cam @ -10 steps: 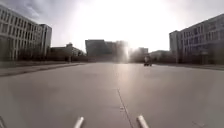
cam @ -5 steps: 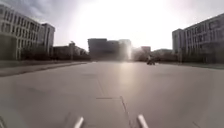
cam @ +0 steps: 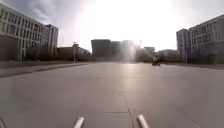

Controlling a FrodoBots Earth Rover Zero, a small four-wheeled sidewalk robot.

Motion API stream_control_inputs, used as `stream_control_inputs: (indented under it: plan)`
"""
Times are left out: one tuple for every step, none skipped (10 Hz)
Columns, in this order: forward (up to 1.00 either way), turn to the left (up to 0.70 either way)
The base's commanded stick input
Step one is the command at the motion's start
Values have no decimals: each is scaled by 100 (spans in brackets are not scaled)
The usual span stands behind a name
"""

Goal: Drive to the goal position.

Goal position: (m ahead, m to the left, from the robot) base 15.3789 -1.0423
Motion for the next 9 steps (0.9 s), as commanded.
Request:
stream_control_inputs:
  plan:
    - [100, 0]
    - [100, 0]
    - [100, 0]
    - [100, 0]
    - [100, 0]
    - [100, 0]
    - [100, 0]
    - [100, 0]
    - [100, 0]
